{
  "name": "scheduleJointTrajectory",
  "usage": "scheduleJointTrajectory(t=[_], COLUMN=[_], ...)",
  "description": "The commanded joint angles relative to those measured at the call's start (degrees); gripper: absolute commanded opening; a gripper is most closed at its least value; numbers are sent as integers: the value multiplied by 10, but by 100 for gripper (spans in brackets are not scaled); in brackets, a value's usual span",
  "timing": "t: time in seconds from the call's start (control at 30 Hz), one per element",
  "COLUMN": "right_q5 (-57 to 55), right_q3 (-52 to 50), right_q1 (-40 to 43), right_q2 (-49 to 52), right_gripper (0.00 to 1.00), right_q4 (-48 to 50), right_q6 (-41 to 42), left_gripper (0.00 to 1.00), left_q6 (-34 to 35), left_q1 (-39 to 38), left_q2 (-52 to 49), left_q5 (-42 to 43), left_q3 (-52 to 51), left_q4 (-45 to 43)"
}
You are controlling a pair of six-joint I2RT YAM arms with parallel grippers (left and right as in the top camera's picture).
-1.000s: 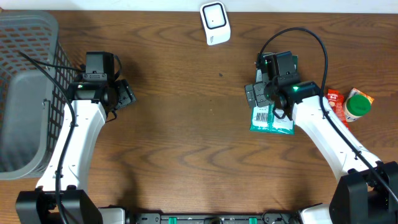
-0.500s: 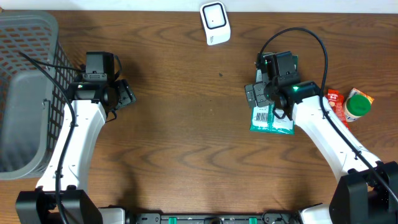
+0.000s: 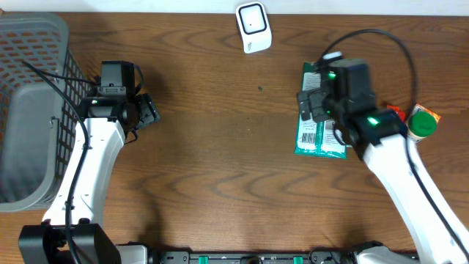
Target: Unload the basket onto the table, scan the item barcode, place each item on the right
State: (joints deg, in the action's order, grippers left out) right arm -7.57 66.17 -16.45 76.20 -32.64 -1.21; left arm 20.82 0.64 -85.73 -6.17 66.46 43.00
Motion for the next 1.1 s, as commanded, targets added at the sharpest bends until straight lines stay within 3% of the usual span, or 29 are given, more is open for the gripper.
scheduleJointTrajectory(t=[0.0, 0.37, 0.67, 0.9, 1.07], right_q5=[-21, -20, -18, 31, 62], right_q3=[4, -41, -234, -400, -512], right_q1=[3, 22, 65, 119, 140], right_q2=[-72, -307, -548, -704, -745], right_gripper=[99, 99, 99, 99, 99], right_q4=[9, 12, 63, 176, 353], right_q6=[-17, -19, -18, -14, -13], left_gripper=[84, 84, 84, 84, 84], left_q6=[3, 3, 3, 3, 3], left_q1=[-1, -1, -1, -1, -1], left_q2=[5, 5, 5, 5, 5], left_q5=[-5, -5, -5, -5, -5], left_q3=[7, 7, 7, 7, 7], left_q4=[0, 0, 0, 0, 0])
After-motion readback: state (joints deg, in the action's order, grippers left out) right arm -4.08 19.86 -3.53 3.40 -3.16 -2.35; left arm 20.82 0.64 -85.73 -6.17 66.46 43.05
